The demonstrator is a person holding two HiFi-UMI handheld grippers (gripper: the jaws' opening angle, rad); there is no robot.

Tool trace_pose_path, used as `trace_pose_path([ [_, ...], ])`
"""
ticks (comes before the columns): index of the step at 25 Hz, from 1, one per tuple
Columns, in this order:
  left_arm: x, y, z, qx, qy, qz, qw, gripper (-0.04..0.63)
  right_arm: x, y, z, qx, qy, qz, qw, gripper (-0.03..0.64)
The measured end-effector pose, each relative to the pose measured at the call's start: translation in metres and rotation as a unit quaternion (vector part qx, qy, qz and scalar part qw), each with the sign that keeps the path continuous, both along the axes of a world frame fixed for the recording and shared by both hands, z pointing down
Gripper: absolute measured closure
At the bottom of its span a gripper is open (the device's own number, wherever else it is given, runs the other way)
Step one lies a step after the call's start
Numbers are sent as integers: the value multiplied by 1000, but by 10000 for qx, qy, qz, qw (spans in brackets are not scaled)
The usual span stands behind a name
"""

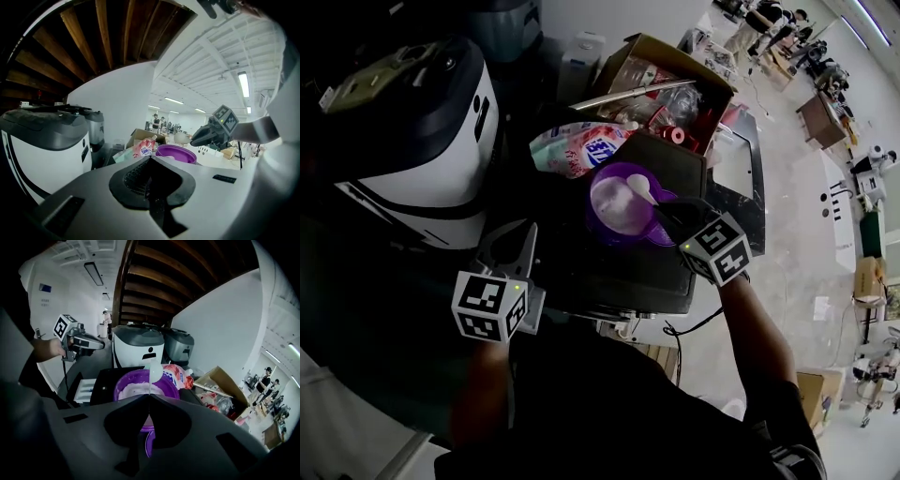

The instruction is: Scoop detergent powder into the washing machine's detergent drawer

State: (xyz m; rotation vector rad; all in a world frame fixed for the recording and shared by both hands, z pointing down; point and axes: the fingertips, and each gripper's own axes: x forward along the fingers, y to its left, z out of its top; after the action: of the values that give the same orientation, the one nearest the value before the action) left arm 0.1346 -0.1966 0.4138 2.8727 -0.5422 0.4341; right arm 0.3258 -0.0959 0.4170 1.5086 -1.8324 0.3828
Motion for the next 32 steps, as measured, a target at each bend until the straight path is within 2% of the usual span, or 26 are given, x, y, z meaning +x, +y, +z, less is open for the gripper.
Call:
trace_pose_path([
  [7, 1, -2, 1, 18, -80, -111, 9999, 587, 13, -6, 20, -630, 604, -441, 9952, 598],
  [11, 1, 1, 0, 17, -54, -132, 9999, 586, 14, -9, 26, -943, 1101, -744, 9866, 598],
  [17, 4, 8, 4, -64, 61, -109, 9999, 587, 14, -14, 33, -1414, 1589, -1043, 9715, 598],
  [23, 0, 12, 8, -135, 199, -156, 9996, 588, 17, -19, 42, -1754, 1862, -1086, 9606, 598],
  [28, -9, 9, 15, -238, 272, -307, 9989, 588, 20, -25, 47, -1969, 2312, -1165, 9456, 598],
  [32, -16, 9, 16, -269, 285, -402, 9984, 587, 21, -25, 52, -2147, 2461, -1259, 9367, 598],
])
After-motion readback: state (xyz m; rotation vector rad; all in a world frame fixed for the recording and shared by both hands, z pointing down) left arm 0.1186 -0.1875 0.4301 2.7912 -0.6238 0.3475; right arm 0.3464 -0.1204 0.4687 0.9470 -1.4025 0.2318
